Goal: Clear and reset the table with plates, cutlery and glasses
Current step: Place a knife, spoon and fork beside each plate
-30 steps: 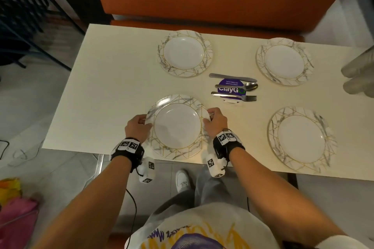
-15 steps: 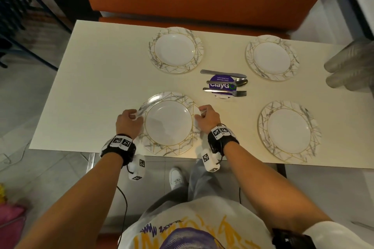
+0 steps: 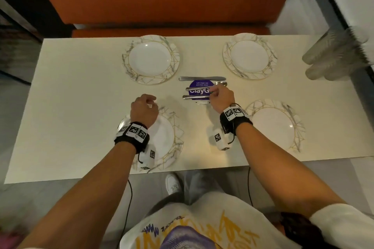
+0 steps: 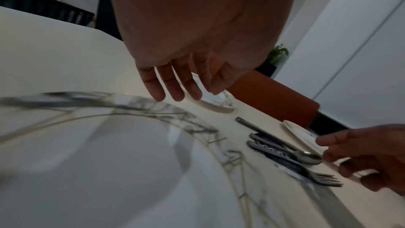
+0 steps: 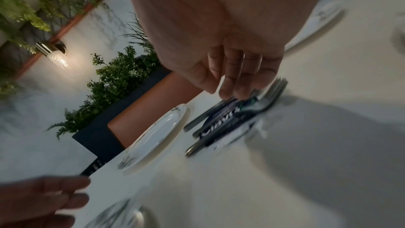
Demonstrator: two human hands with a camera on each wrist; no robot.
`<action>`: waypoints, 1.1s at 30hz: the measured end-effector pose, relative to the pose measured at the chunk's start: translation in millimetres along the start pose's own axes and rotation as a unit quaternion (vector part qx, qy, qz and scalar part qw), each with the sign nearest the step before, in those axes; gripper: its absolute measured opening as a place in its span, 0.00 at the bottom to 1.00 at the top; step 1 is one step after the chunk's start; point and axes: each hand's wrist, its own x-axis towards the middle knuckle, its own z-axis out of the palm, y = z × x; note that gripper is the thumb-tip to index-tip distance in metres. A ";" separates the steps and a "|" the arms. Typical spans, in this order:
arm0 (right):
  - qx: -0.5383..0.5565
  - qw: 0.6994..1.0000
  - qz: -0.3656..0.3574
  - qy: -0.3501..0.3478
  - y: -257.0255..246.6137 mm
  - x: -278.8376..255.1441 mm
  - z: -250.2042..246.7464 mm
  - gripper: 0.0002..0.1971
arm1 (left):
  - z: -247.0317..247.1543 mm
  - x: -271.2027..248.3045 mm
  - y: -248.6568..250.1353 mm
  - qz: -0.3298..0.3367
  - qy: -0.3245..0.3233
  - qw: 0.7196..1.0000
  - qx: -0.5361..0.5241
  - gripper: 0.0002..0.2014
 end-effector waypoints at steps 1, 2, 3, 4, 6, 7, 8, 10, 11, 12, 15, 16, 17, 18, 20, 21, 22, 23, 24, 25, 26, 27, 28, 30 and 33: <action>-0.011 1.000 -0.007 -0.006 0.9 10.6 -6.4 0.12 | 7.9 7.1 14.7 0.007 -0.007 1.000 -0.002 0.12; -0.022 1.000 -0.017 -0.010 2.1 21.9 -10.6 0.12 | 16.1 14.5 28.3 0.012 -0.014 1.000 -0.003 0.12; -0.033 0.999 -0.027 -0.014 2.8 32.9 -14.0 0.12 | 24.4 22.0 40.8 0.016 -0.021 1.000 -0.004 0.12; -0.051 0.998 -0.037 -0.018 3.1 43.7 -16.7 0.12 | 32.9 29.6 52.3 0.020 -0.032 0.999 -0.004 0.12; -0.112 0.992 -0.060 -0.028 2.4 64.8 -20.4 0.11 | 48.9 46.1 72.8 0.036 -0.045 0.998 0.004 0.11; -0.144 0.987 -0.071 -0.033 1.7 74.5 -22.1 0.11 | 57.0 54.4 80.9 0.049 -0.048 0.998 0.014 0.11; -0.171 0.981 -0.087 -0.037 1.3 84.2 -23.5 0.12 | 65.0 63.1 88.0 0.065 -0.053 0.996 0.024 0.10; -0.217 0.968 -0.118 -0.052 0.3 102.4 -24.7 0.15 | 79.3 79.4 102.3 0.088 -0.070 0.992 0.051 0.10; -0.237 0.961 -0.127 -0.067 -1.1 110.3 -25.4 0.16 | 85.7 87.1 109.0 0.100 -0.079 0.989 0.070 0.11; -0.255 0.954 -0.132 -0.084 -2.0 117.8 -24.6 0.18 | 92.1 94.7 114.9 0.113 -0.085 0.985 0.096 0.11; -0.301 0.935 -0.147 -0.118 -4.0 135.9 -21.7 0.19 | 108.6 113.2 129.1 0.153 -0.098 0.965 0.191 0.12; -0.312 0.929 -0.152 -0.127 -3.8 140.0 -20.5 0.18 | 113.1 118.2 131.7 0.160 -0.105 0.957 0.217 0.13; -0.321 0.924 -0.157 -0.136 -2.4 143.0 -18.7 0.18 | 117.1 121.5 133.4 0.160 -0.112 0.951 0.238 0.13; -0.326 0.921 -0.163 -0.141 -0.8 145.9 -17.1 0.17 | 120.5 124.6 134.5 0.158 -0.122 0.946 0.255 0.14; -0.329 0.917 -0.173 -0.147 0.7 150.7 -16.6 0.13 | 124.6 129.1 136.3 0.148 -0.145 0.937 0.282 0.15; -0.330 0.915 -0.176 -0.151 1.2 152.8 -17.0 0.11 | 125.8 130.5 137.0 0.146 -0.153 0.933 0.292 0.15; -0.333 0.913 -0.179 -0.156 1.8 154.3 -17.2 0.09 | 126.7 131.2 136.8 0.147 -0.155 0.930 0.299 0.14; -0.335 0.910 -0.183 -0.162 2.4 155.7 -17.6 0.07 | 127.4 131.7 137.2 0.151 -0.153 0.928 0.304 0.13; -0.337 0.908 -0.188 -0.166 2.5 156.5 -17.6 0.07 | 127.9 132.1 137.0 0.153 -0.147 0.928 0.305 0.12; -0.339 0.905 -0.191 -0.170 2.4 156.9 -18.3 0.08 | 128.3 132.4 136.9 0.152 -0.144 0.930 0.302 0.12; -0.341 0.903 -0.193 -0.177 1.8 157.7 -18.9 0.08 | 128.5 133.2 136.5 0.151 -0.144 0.932 0.298 0.11; -0.343 0.900 -0.194 -0.185 1.3 158.6 -19.3 0.09 | 128.2 133.5 136.4 0.148 -0.148 0.933 0.292 0.11; -0.345 0.898 -0.193 -0.195 0.6 159.5 -19.6 0.10 | 127.5 134.2 136.4 0.145 -0.153 0.934 0.287 0.11; -0.347 0.893 -0.192 -0.212 -1.7 161.3 -21.2 0.12 | 126.8 136.7 136.9 0.144 -0.167 0.935 0.277 0.10; -0.354 0.887 -0.195 -0.224 -4.3 162.5 -22.7 0.14 | 128.0 138.2 139.4 0.140 -0.182 0.930 0.287 0.09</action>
